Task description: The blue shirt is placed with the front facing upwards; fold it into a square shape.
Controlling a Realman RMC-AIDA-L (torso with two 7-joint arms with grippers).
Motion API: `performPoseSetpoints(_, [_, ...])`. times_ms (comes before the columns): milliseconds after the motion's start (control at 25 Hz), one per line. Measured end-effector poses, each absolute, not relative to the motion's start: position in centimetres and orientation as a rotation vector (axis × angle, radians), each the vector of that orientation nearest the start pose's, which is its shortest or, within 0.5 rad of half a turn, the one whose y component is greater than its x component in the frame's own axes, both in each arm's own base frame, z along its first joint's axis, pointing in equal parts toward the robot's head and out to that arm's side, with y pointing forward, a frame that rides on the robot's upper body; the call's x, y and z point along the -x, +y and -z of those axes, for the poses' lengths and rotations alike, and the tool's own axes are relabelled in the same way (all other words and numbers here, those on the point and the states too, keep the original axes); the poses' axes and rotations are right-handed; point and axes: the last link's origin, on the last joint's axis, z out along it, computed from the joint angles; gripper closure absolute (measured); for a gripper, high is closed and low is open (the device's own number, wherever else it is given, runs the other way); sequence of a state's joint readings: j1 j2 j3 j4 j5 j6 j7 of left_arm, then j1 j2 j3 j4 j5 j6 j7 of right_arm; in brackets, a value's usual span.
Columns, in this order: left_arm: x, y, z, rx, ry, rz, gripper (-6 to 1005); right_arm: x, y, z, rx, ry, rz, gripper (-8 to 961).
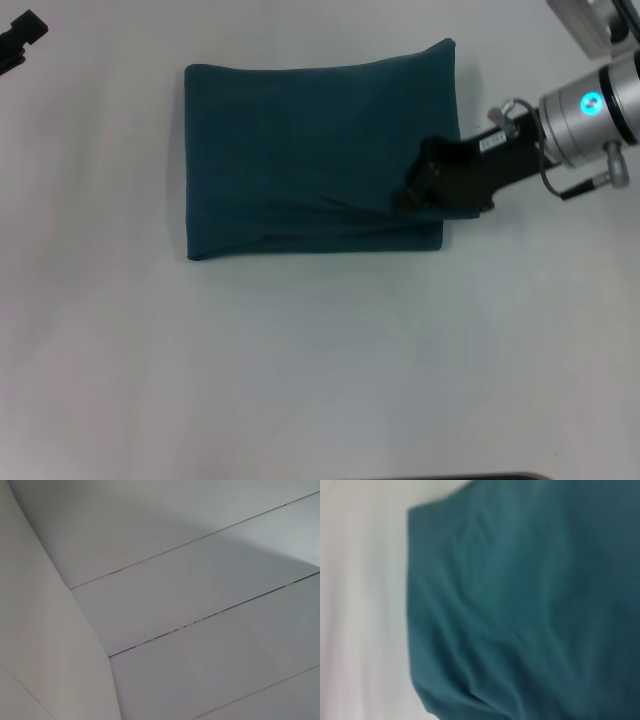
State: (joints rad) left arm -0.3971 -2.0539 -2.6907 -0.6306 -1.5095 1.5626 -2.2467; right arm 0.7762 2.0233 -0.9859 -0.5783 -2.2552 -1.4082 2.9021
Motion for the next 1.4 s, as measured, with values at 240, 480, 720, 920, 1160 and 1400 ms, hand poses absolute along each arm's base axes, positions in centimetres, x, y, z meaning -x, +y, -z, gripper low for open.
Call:
performPoseSetpoints(240, [29.7, 32.6, -7.9, 1.815, -1.726, 1.532, 49, -24.6, 36.3, 3.8, 2.034, 2.316, -0.089, 940])
performPoseSetpoints(480, [29.7, 32.9, -7.9, 1.808, -1.726, 1.526, 49, -20.5, 39.8, -0.8, 2.172, 2.129, -0.256, 941])
performPoseSetpoints(720, [29.4, 33.2, -8.1, 1.804, -1.723, 1.543, 48, -17.9, 43.9, -2.3, 2.184, 1.841, -0.097, 941])
performPoseSetpoints(920, [30.0, 32.9, -9.2, 1.739, -1.714, 1.588, 48, -18.8, 44.3, 0.0, 2.140, 1.762, 0.147, 941])
performPoseSetpoints(1160, [30.3, 32.7, -9.3, 1.718, -1.722, 1.593, 48, -19.6, 45.0, -0.1, 2.078, 1.737, 0.101, 942])
performPoseSetpoints(1400, [30.1, 32.9, -8.8, 1.724, -1.733, 1.594, 48, -19.2, 46.1, 0.0, 2.040, 1.735, -0.045, 941])
